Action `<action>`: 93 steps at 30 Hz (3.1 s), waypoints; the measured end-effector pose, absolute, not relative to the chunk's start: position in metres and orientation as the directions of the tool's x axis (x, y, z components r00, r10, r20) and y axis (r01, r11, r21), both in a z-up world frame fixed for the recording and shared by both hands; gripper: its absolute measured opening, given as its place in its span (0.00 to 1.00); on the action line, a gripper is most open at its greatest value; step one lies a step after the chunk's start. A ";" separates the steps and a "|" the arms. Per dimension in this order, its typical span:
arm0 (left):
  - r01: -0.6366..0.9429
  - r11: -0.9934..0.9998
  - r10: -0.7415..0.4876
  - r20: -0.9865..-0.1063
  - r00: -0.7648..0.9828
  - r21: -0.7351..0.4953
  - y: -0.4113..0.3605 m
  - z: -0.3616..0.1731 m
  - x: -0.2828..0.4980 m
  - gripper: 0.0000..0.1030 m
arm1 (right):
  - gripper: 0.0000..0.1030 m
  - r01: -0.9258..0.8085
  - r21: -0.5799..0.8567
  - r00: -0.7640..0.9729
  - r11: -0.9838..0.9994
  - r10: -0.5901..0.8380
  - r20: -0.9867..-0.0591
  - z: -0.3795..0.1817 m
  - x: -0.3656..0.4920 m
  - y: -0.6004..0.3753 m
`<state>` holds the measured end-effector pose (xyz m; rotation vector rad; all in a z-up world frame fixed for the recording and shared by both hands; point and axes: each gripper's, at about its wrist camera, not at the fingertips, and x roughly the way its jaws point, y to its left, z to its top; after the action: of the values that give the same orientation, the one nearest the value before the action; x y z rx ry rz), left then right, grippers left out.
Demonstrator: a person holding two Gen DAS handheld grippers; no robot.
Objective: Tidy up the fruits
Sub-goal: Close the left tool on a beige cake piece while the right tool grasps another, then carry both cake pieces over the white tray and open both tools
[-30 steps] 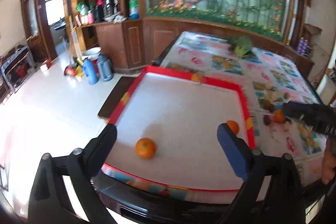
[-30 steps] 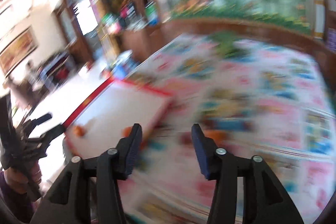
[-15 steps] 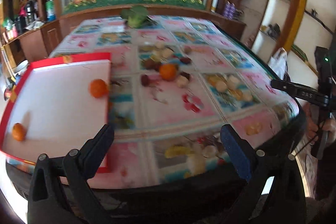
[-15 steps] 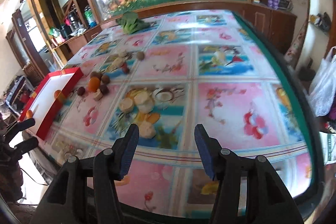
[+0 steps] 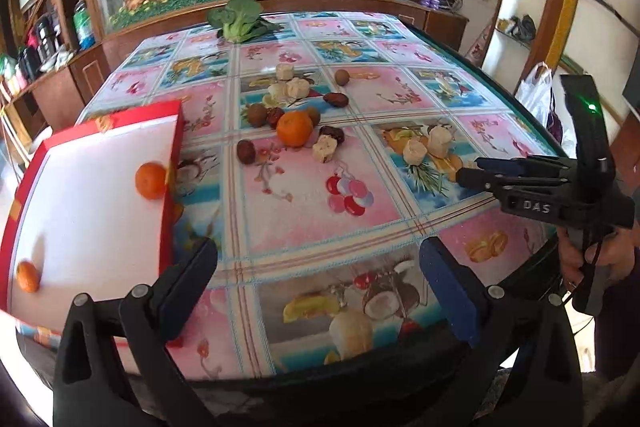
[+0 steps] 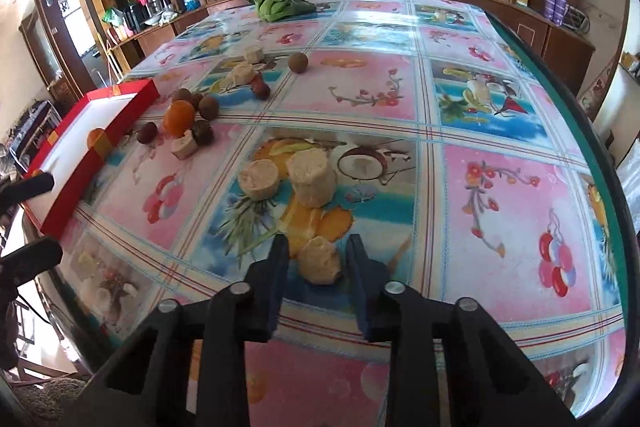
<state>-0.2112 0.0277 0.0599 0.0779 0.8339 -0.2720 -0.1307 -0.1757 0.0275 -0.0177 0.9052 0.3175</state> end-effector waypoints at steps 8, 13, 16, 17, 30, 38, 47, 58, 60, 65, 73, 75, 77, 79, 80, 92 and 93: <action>0.402 0.916 -0.268 -0.730 0.629 0.010 -0.022 0.064 -0.171 0.98 | 0.21 -0.191 0.181 0.591 0.965 0.260 -0.763 0.025 -0.123 -0.215; 0.502 0.863 -0.293 -0.751 0.592 0.060 -0.058 0.049 -0.139 0.98 | 0.21 -0.178 0.298 0.580 0.938 0.345 -0.738 0.023 -0.121 -0.231; 0.528 0.847 -0.292 -0.776 0.559 0.061 -0.070 0.040 -0.121 0.86 | 0.21 -0.191 0.292 0.578 0.937 0.348 -0.738 0.025 -0.122 -0.227; 0.536 0.843 -0.295 -0.784 0.546 0.057 -0.074 0.037 -0.118 0.79 | 0.21 -0.197 0.292 0.576 0.936 0.352 -0.738 0.025 -0.122 -0.226; 0.550 0.835 -0.300 -0.832 0.466 0.007 -0.088 0.021 -0.096 0.28 | 0.21 -0.211 0.303 0.570 0.929 0.369 -0.734 0.024 -0.121 -0.226; 0.502 0.864 -0.308 -0.819 0.483 -0.029 -0.078 0.026 -0.103 0.24 | 0.21 -0.208 0.226 0.598 0.952 0.307 -0.740 0.027 -0.129 -0.214; 0.343 0.938 -0.206 -0.723 0.660 0.047 -0.021 0.070 -0.141 0.25 | 0.21 -0.278 0.223 0.624 0.935 0.352 -0.697 0.057 -0.141 -0.176; 0.021 0.990 0.066 -0.592 0.803 0.139 0.090 0.110 -0.176 0.25 | 0.21 -0.496 0.226 0.551 0.839 0.505 -0.664 0.090 -0.130 -0.059; -0.037 0.989 0.113 -0.581 0.806 0.141 0.112 0.110 -0.179 0.25 | 0.21 -0.537 0.226 0.535 0.813 0.534 -0.654 0.095 -0.126 -0.032; -0.161 0.976 0.217 -0.565 0.796 0.148 0.159 0.105 -0.187 0.25 | 0.21 -0.612 0.228 0.479 0.757 0.584 -0.655 0.095 -0.114 0.031; -0.257 0.957 0.287 -0.578 0.764 0.135 0.211 0.092 -0.192 0.25 | 0.21 -0.672 0.228 0.402 0.705 0.605 -0.687 0.078 -0.111 0.094; -0.261 0.957 0.284 -0.587 0.758 0.125 0.217 0.086 -0.191 0.25 | 0.21 -0.680 0.223 0.388 0.698 0.601 -0.699 0.074 -0.114 0.101; -0.263 0.959 0.274 -0.601 0.751 0.108 0.223 0.080 -0.190 0.25 | 0.21 -0.680 0.224 0.378 0.698 0.595 -0.709 0.070 -0.113 0.106; -0.261 0.960 0.265 -0.610 0.746 0.098 0.225 0.075 -0.188 0.25 | 0.21 -0.677 0.225 0.371 0.701 0.588 -0.719 0.066 -0.112 0.110; -0.260 0.961 0.262 -0.612 0.746 0.095 0.226 0.073 -0.188 0.25 | 0.21 -0.674 0.225 0.369 0.703 0.585 -0.722 0.065 -0.112 0.110; -0.254 0.965 0.238 -0.641 0.730 0.069 0.236 0.059 -0.182 0.25 | 0.21 -0.672 0.224 0.333 0.706 0.558 -0.760 0.048 -0.108 0.123; -0.255 0.965 0.238 -0.642 0.729 0.067 0.238 0.057 -0.182 0.25 | 0.21 -0.669 0.225 0.329 0.709 0.553 -0.765 0.046 -0.107 0.124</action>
<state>-0.1822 0.2377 0.0575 -0.0262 0.7041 0.2714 -0.1071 0.1239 0.0462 -0.1400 0.9409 0.8027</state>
